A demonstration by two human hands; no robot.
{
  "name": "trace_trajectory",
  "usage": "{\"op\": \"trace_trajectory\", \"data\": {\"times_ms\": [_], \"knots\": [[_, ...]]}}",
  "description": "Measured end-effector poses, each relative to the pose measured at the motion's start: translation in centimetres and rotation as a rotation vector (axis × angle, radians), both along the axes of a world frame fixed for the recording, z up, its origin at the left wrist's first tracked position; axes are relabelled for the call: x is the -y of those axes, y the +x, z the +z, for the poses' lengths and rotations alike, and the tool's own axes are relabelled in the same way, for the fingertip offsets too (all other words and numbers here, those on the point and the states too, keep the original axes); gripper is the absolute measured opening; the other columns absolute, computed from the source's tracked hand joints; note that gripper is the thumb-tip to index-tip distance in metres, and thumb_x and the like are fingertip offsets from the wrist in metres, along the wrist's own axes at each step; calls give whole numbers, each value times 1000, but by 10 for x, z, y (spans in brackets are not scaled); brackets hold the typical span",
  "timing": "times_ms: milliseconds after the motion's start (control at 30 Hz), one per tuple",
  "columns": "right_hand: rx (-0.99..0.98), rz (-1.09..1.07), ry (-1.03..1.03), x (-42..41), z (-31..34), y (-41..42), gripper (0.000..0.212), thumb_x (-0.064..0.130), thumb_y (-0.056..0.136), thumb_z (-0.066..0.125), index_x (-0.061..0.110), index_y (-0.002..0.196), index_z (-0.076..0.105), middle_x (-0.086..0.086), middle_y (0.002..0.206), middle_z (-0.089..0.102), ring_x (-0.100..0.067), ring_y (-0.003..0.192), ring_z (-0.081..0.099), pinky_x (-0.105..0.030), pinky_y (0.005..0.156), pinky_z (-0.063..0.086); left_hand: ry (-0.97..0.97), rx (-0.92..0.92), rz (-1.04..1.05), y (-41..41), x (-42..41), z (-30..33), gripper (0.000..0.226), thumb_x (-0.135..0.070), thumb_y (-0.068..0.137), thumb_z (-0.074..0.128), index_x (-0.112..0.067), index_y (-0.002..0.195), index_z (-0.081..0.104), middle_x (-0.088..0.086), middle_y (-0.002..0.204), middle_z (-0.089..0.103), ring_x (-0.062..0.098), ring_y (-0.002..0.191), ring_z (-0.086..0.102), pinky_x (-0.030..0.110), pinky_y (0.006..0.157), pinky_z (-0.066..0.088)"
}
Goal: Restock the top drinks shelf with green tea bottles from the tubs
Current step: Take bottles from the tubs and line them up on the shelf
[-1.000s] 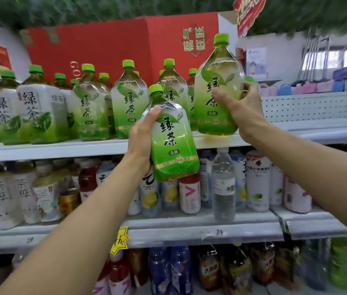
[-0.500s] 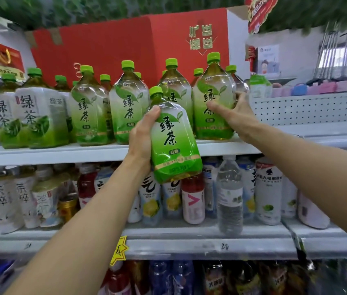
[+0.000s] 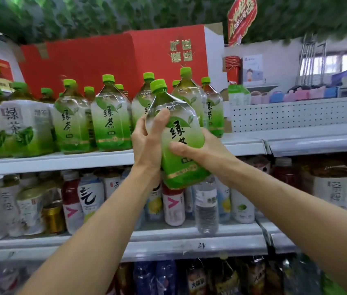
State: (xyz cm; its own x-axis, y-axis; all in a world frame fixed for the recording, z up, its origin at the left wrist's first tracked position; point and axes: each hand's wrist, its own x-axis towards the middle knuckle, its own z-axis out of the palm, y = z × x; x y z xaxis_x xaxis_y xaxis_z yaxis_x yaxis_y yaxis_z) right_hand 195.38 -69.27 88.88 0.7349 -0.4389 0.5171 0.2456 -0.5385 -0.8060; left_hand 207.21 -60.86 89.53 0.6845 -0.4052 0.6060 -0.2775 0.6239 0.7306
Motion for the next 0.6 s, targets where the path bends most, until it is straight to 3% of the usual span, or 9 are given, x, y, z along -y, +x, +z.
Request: {"op": "trace_trajectory", "data": {"times_ms": [100,200,267,333,367,467,600], "knots": [[92,-16,50,17,11,-24,71,50,56,87,18,115,64,1,99,76,-16,90,74,-40,85,59,11,89,-16,-26,17,14,124,-77,51,78,-17,151,37,7,140,57,22,123,62,48,101,53],[202,-108,82,39,14,-42,67,47,57,88,16,111,65,-2,98,76,-19,89,74,-44,82,60,85,273,-60,-38,39,32,113,-97,60,48,-19,141,50,7,134,63,22,120,64,47,101,52],[274,-213,110,60,17,-47,63,44,61,87,15,112,63,0,100,73,-17,91,72,-41,85,60,124,346,142,-36,56,36,98,-91,78,32,-19,142,48,0,138,53,16,126,52,45,109,43],[350,-305,141,83,22,-52,68,44,63,87,13,118,60,0,104,71,-15,95,69,-40,89,58,204,553,509,-26,71,32,70,-67,94,38,-23,149,38,-6,143,35,12,132,31,40,116,27],[381,-329,157,97,26,-53,73,44,63,87,12,122,57,-1,108,69,-16,98,68,-41,90,58,284,695,689,-17,78,27,69,-59,94,45,-24,152,32,-2,150,29,17,137,25,40,117,24],[404,-368,195,131,38,-55,83,45,64,87,14,129,46,-1,114,64,-19,105,65,-44,93,55,491,1032,959,15,99,10,96,-56,82,57,-23,160,11,5,163,4,34,152,4,55,123,14],[312,-397,156,171,49,-49,76,38,71,86,15,128,43,0,110,61,-19,104,63,-35,87,55,534,1088,1047,26,117,1,114,-49,76,70,-24,160,-2,8,165,-10,35,153,-12,58,123,-1]]}}
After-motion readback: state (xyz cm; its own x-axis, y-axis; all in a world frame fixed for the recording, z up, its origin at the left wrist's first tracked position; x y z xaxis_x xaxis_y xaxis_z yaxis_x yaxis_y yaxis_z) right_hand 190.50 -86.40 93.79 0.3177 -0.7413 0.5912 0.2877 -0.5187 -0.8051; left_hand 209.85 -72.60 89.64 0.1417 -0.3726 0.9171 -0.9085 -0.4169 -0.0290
